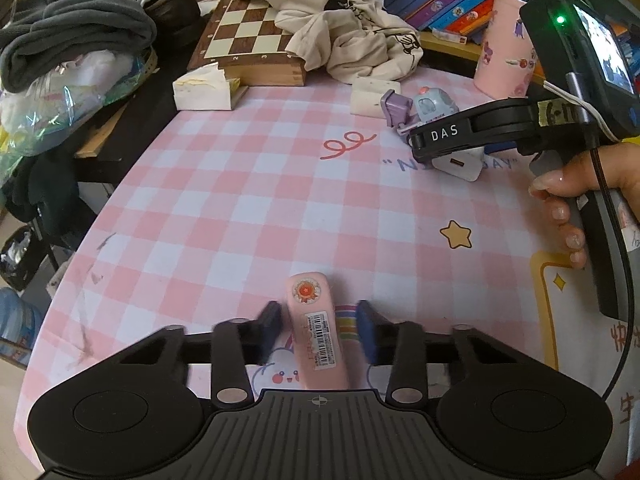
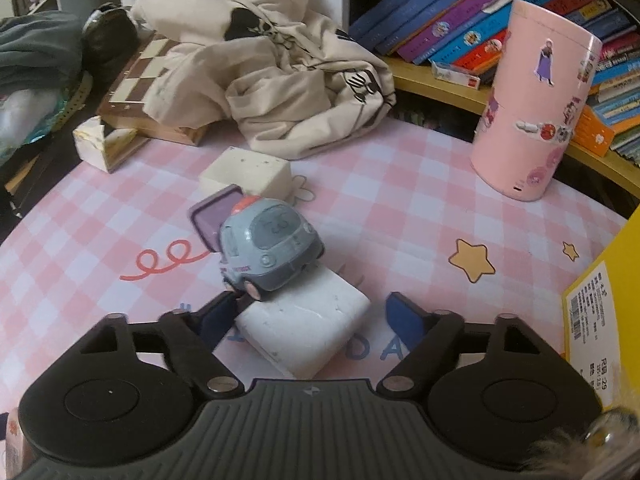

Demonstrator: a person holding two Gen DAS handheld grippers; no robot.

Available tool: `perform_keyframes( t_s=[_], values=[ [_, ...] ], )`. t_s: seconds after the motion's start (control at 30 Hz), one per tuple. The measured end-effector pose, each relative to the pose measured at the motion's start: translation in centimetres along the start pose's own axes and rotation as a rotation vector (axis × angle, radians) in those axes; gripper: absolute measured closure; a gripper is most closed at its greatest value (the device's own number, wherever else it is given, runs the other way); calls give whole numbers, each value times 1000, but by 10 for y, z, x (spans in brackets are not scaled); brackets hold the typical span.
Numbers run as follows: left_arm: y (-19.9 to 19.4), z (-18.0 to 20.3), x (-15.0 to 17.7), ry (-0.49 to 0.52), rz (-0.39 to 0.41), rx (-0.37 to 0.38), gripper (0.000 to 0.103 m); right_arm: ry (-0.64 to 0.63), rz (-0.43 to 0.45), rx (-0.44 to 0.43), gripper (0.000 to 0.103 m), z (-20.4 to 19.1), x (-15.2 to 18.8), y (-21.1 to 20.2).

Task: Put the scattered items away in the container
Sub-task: 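Grasp the white charger with the right gripper while the left gripper grasps the pink eraser, then carry the pink eraser and white charger toward the yellow box with both tools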

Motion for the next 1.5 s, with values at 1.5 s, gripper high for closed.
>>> perform_keyframes(
  t_s=[1.5],
  values=[
    [-98,31,16,26,214,163,80,11,44,-38,40,10,84,-164]
  ],
)
Point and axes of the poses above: each gripper's, at about its wrist camera, not at the fingertips, and y roughly the way its jaws point, z to its right, x to its underside, the point moved 9 cm from there along y, roughly the way its jaws point, and after that the axes turned 11 degrees about x, right-handed, at the moved point
